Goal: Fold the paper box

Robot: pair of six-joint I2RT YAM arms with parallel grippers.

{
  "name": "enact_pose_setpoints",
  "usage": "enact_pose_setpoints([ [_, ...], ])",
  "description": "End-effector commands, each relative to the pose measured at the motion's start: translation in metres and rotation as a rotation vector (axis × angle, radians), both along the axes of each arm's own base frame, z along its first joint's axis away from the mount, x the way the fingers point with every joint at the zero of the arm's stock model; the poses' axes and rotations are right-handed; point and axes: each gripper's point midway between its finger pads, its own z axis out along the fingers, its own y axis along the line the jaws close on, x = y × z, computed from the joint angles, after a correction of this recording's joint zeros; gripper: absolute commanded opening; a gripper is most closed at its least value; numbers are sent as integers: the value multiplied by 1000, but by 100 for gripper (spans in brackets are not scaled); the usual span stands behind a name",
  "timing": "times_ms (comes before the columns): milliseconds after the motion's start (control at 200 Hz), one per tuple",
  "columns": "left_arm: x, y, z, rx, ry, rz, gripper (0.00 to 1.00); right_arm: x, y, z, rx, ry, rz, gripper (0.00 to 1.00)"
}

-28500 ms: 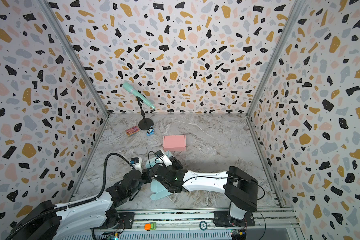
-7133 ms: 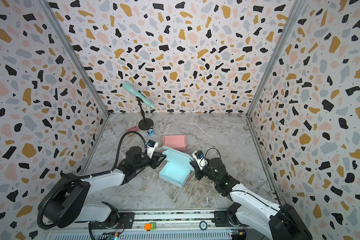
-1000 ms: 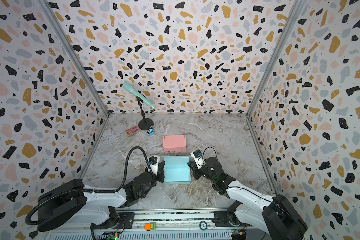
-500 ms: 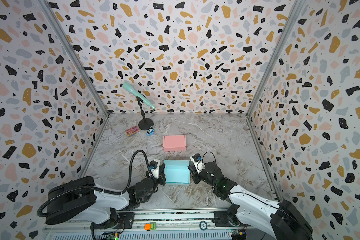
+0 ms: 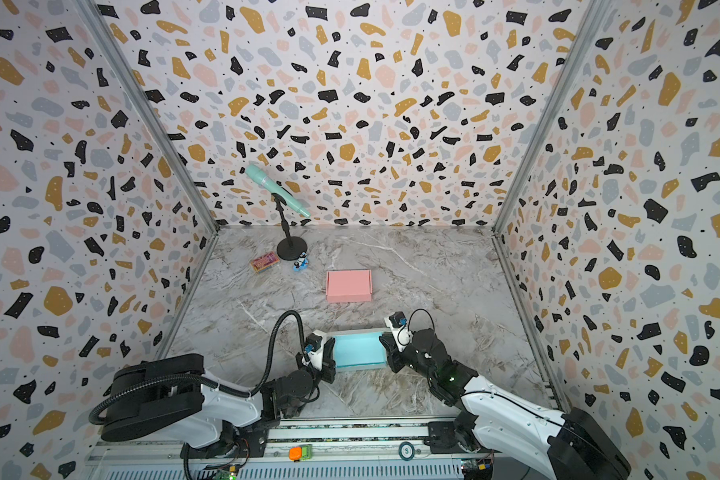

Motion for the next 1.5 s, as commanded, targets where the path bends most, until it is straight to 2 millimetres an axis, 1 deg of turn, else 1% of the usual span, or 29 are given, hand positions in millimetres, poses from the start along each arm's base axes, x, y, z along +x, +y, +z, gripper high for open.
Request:
enact_pose_setpoints([
  [0,-17,-16,-19,65,37,-115,0,-10,10,15,57,-6,47,12],
  [130,-22,-18,-24,76,42,-123,0,-10,3,15,78,15,3,12],
  [265,-24,-17,-29,77,48,-118,0,-14,-6,8,98,48,-40,12],
  [315,-24,-16,-31,72,51,-118,0,-16,-7,9,112,49,-43,12],
  [395,-25,-17,-33,74,56,-121,0,-16,-10,11,130,57,-61,16],
  [526,-29,-22,-34,73,60,-141,0,-12,-26,-1,109,133,-174,23],
  [646,-31,-23,-32,60,64,-154,1,-16,-32,-4,115,173,-199,28],
  [756,-33,-24,-28,43,69,-161,3,-19,-36,-1,133,181,-208,32],
  [921,-37,-26,-24,36,89,-193,9,-25,-43,9,144,189,-220,39],
  [1001,-40,-26,-24,34,106,-204,11,-29,-45,10,157,191,-217,46],
  [1051,-40,-27,-26,41,124,-204,13,-31,-46,10,163,197,-211,51],
  [1121,-44,-31,-30,52,147,-231,14,-34,-47,9,171,203,-204,56],
  [1241,-52,-36,-31,37,171,-283,16,-39,-46,7,186,225,-186,58],
  [1341,-56,-31,-31,14,185,-290,19,-43,-44,11,196,239,-170,58],
  [1442,-54,-23,-32,4,206,-258,20,-47,-41,23,211,240,-141,59],
  [1497,-53,-19,-32,4,222,-236,21,-47,-44,32,212,234,-147,59],
])
